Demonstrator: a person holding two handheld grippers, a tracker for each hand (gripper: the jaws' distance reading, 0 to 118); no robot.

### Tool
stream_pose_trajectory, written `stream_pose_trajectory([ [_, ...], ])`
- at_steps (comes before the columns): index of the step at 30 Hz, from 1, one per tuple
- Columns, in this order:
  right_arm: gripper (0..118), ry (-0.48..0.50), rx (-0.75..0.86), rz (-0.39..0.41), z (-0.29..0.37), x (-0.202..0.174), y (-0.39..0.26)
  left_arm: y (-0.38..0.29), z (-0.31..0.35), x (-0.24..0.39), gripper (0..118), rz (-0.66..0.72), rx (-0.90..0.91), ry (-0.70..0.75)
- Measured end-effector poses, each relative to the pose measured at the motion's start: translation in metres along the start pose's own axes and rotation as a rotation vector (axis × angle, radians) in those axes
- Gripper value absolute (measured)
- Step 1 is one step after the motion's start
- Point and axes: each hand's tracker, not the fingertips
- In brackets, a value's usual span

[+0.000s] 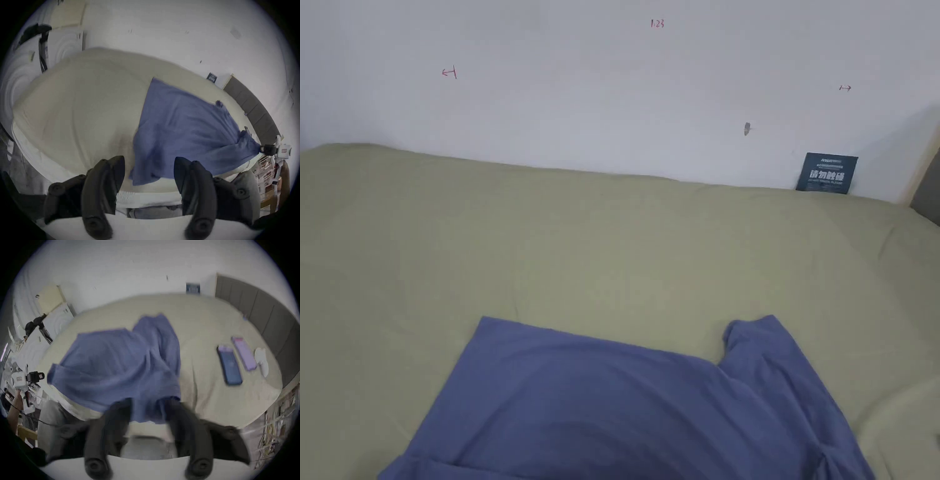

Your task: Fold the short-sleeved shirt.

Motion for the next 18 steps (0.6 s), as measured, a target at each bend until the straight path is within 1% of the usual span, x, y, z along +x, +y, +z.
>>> stream_pose_trajectory([
  [1,79,-0.007,0.093,0.01,0.014,-0.009,0.004,0.004,0.01,0.009,70,-0.031,0.065,-0.003],
  [2,91,0.0,0.192,0.026,0.027,-0.017,0.008,0.007,0.02,0.018,70,-0.052,0.135,0.006],
  [3,88,0.015,0.291,0.049,0.036,-0.027,0.011,0.011,0.028,0.028,70,-0.067,0.204,0.017],
  [4,88,-0.006,0.396,0.073,0.045,-0.037,0.013,0.014,0.037,0.04,70,-0.084,0.285,0.002],
  [6,88,-0.086,0.506,0.105,0.054,-0.054,0.018,0.02,0.05,0.061,70,-0.099,0.402,-0.009],
  [7,86,-0.104,0.537,0.122,0.055,-0.062,0.019,0.023,0.055,0.071,68,-0.098,0.458,-0.01],
  [8,73,-0.098,0.558,0.139,0.056,-0.067,0.02,0.025,0.059,0.08,59,-0.101,0.519,-0.01],
  [9,51,-0.074,0.566,0.152,0.056,-0.071,0.02,0.026,0.061,0.086,44,-0.107,0.564,-0.019],
  [10,19,-0.073,0.577,0.156,0.054,-0.074,0.019,0.028,0.061,0.093,22,-0.13,0.591,-0.031],
  [11,0,-0.086,0.576,0.17,0.049,-0.081,0.02,0.032,0.06,0.1,3,-0.146,0.589,-0.007],
  [12,0,-0.154,0.592,0.186,0.047,-0.085,0.018,0.034,0.057,0.107,3,-0.156,0.588,0.052],
  [14,0,-0.119,0.578,0.181,0.043,-0.089,0.017,0.039,0.05,0.112,0,-0.154,0.571,0.017],
  [15,0,-0.088,0.561,0.164,0.037,-0.089,0.016,0.041,0.046,0.114,0,-0.143,0.559,-0.004],
  [16,0,-0.084,0.555,0.155,0.034,-0.09,0.016,0.042,0.041,0.116,0,-0.13,0.545,0.016],
  [18,0,-0.08,0.548,0.152,0.031,-0.091,0.019,0.049,0.028,0.112,0,-0.135,0.539,0.007],
])
